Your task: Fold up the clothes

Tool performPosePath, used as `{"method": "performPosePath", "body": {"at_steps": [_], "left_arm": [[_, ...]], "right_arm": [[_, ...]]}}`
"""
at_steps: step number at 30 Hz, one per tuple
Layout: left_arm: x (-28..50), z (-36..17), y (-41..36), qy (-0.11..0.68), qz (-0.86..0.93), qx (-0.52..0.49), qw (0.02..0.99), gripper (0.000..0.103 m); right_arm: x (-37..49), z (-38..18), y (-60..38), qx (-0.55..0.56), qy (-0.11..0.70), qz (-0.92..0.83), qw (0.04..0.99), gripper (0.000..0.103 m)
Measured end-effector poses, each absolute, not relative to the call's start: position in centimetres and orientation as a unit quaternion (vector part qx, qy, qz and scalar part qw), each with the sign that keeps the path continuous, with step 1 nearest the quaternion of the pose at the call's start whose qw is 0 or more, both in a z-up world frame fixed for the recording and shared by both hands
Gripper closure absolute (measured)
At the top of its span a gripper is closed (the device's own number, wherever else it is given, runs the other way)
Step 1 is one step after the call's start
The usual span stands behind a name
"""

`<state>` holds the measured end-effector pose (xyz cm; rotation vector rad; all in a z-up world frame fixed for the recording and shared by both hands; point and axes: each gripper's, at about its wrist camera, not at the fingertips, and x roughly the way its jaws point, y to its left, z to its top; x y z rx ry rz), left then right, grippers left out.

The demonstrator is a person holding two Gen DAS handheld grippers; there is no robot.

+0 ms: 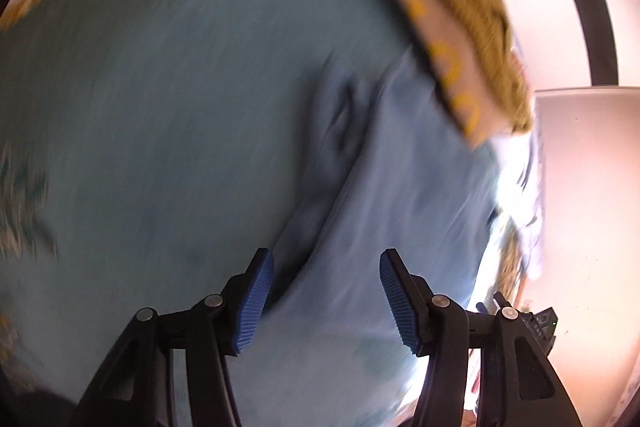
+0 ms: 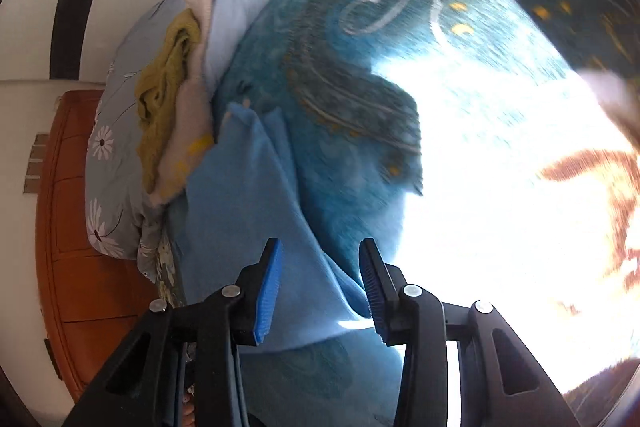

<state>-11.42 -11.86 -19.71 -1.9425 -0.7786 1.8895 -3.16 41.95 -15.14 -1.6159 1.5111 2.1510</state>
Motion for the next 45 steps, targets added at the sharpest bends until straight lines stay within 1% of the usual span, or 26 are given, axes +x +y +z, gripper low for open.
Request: {"method": "performPosePath", "body": {"at_steps": [4, 7, 10, 11, 13, 14, 15, 16, 17, 18, 20, 23, 28, 35, 37, 41, 43, 45], "left_arm": [[-9.2, -22.1, -12.2, -0.305, 0.632, -0.696, 0.152, 0.044], [-8.6, -22.9, -12.0, -0.329, 0.625, -0.692, 0.147, 0.044], [-8.5, -23.5, -12.5, -0.367, 0.621, -0.680, 0.131, 0.044], [-8.4, -23.7, -12.7, -0.383, 0.618, -0.675, 0.126, 0.046], [-8.3, -23.9, -13.0, -0.402, 0.615, -0.668, 0.119, 0.046], [-8.3, -24.0, -13.2, -0.410, 0.616, -0.663, 0.116, 0.050], [-8.3, -23.9, -13.3, -0.413, 0.619, -0.659, 0.112, 0.054], [-8.3, -23.8, -13.3, -0.413, 0.623, -0.655, 0.108, 0.064], [-8.3, -23.7, -13.3, -0.413, 0.628, -0.651, 0.104, 0.079], [-8.4, -23.6, -13.3, -0.412, 0.632, -0.649, 0.101, 0.086], [-8.4, -23.1, -13.1, -0.409, 0.640, -0.644, 0.095, 0.093], [-8.2, -21.4, -12.7, -0.393, 0.660, -0.633, 0.096, 0.095], [-6.5, -18.9, -12.8, -0.377, 0.673, -0.627, 0.111, 0.095], [-1.4, -16.7, -14.8, -0.348, 0.664, -0.649, 0.127, 0.095], [0.1, -16.3, -15.1, -0.345, 0.658, -0.658, 0.126, 0.095], [2.4, -18.0, -15.7, -0.338, 0.643, -0.678, 0.111, 0.095], [2.7, -18.6, -16.0, -0.339, 0.640, -0.681, 0.104, 0.095], [2.6, -18.7, -15.8, -0.327, 0.645, -0.683, 0.102, 0.095]], "right_arm": [[-0.4, -16.7, 41.1, -0.525, 0.527, 0.668, 0.025, 0.062], [-0.4, -17.5, 39.6, -0.525, 0.540, 0.658, 0.019, 0.062], [-0.6, -18.6, 38.5, -0.514, 0.572, 0.639, 0.023, 0.062], [-0.5, -18.9, 38.3, -0.505, 0.580, 0.638, 0.031, 0.062], [-0.4, -19.2, 38.2, -0.488, 0.598, 0.634, 0.047, 0.063], [-0.3, -19.3, 38.2, -0.480, 0.608, 0.630, 0.053, 0.066], [-0.2, -19.4, 38.3, -0.472, 0.616, 0.627, 0.060, 0.077], [-0.4, -19.2, 38.3, -0.471, 0.616, 0.628, 0.063, 0.083], [-0.6, -19.0, 38.4, -0.473, 0.612, 0.631, 0.064, 0.092], [-0.9, -18.6, 38.3, -0.475, 0.607, 0.634, 0.062, 0.095], [-1.5, -17.5, 38.2, -0.485, 0.584, 0.648, 0.061, 0.097], [-1.7, -15.5, 38.0, -0.482, 0.563, 0.670, 0.051, 0.098], [-0.2, -13.4, 38.2, -0.473, 0.557, 0.681, 0.039, 0.098], [5.8, -11.9, 38.4, -0.488, 0.540, 0.684, 0.031, 0.098], [8.0, -12.0, 38.5, -0.498, 0.536, 0.681, 0.033, 0.098], [10.9, -14.1, 38.4, -0.521, 0.547, 0.653, 0.048, 0.098], [11.3, -15.1, 38.4, -0.518, 0.561, 0.644, 0.055, 0.098], [11.1, -15.3, 38.3, -0.525, 0.549, 0.648, 0.060, 0.098]]}}
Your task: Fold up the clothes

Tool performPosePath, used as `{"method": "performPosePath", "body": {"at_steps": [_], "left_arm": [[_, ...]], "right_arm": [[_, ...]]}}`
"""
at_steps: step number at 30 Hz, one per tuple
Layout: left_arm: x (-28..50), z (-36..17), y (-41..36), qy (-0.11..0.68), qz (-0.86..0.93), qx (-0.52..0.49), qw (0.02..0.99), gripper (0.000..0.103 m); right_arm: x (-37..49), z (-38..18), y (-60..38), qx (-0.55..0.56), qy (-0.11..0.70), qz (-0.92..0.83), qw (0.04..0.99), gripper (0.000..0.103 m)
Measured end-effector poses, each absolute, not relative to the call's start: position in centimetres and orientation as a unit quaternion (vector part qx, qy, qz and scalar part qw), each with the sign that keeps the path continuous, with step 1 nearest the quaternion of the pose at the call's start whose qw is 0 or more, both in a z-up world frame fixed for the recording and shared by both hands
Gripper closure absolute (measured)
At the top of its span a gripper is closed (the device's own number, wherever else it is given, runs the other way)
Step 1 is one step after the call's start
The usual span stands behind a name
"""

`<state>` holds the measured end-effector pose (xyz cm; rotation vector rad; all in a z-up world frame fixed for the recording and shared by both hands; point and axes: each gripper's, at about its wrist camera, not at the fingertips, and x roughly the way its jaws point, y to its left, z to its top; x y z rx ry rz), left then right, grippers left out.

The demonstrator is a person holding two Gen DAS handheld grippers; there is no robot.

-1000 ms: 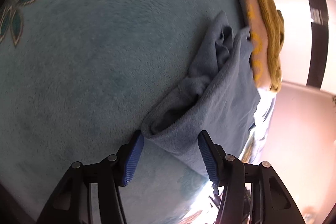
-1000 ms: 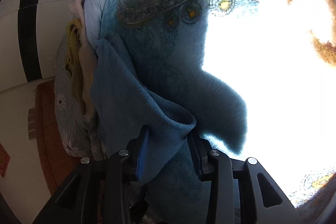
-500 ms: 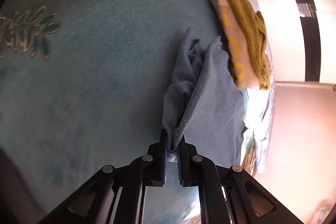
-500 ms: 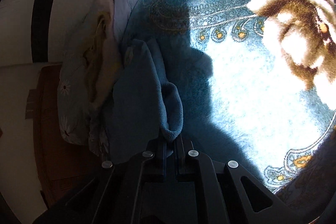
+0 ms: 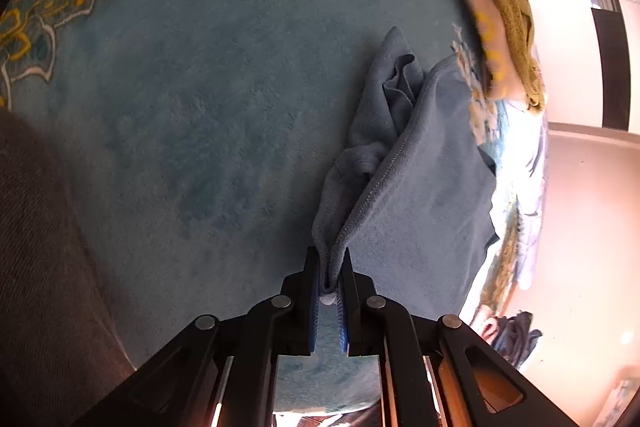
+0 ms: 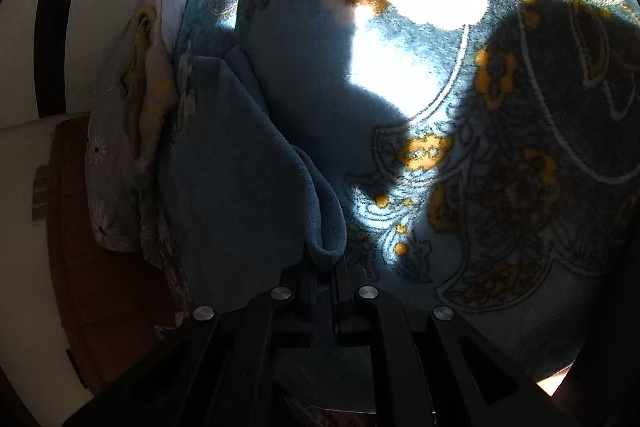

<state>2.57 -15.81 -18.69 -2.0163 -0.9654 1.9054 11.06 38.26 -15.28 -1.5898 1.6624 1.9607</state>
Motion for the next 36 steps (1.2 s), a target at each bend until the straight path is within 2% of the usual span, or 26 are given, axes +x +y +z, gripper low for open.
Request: {"method": "performPosePath", "body": {"at_steps": [7, 10, 12, 14, 17, 21, 29, 34, 35, 36], "left_arm": [[2.2, -18.0, -15.5, -0.297, 0.651, -0.691, 0.099, 0.091], [1.8, -17.1, -15.6, -0.291, 0.652, -0.692, 0.106, 0.088], [0.9, -15.8, -15.6, -0.274, 0.667, -0.683, 0.115, 0.082], [-0.3, -14.5, -15.3, -0.250, 0.686, -0.672, 0.126, 0.071], [-2.3, -13.1, -14.7, -0.214, 0.707, -0.659, 0.143, 0.063], [-5.1, -12.7, -13.8, -0.167, 0.720, -0.656, 0.155, 0.056], [-11.8, -16.5, -6.3, -0.049, 0.731, -0.658, 0.174, 0.055], [-13.3, -17.8, -4.5, -0.027, 0.735, -0.650, 0.193, 0.057], [-13.4, -17.8, -4.6, -0.033, 0.736, -0.647, 0.196, 0.066], [-13.5, -17.9, -4.7, -0.039, 0.737, -0.645, 0.199, 0.074]], "right_arm": [[11.4, -15.7, 38.1, -0.531, 0.534, 0.656, 0.049, 0.097], [11.6, -15.6, 37.9, -0.538, 0.534, 0.651, 0.052, 0.094], [11.9, -14.3, 38.1, -0.550, 0.504, 0.663, 0.063, 0.087], [10.8, -12.9, 38.4, -0.546, 0.478, 0.685, 0.062, 0.084], [10.2, -10.6, 39.5, -0.533, 0.445, 0.717, 0.060, 0.075], [5.8, -9.7, 39.7, -0.534, 0.405, 0.741, 0.040, 0.074], [-3.3, -11.8, 39.7, -0.563, 0.352, 0.747, 0.020, 0.074], [-5.6, -12.4, 39.6, -0.571, 0.325, 0.753, 0.027, 0.074], [-5.7, -12.4, 39.7, -0.571, 0.327, 0.753, 0.024, 0.075], [-5.7, -12.5, 39.7, -0.571, 0.329, 0.752, 0.020, 0.081]]}}
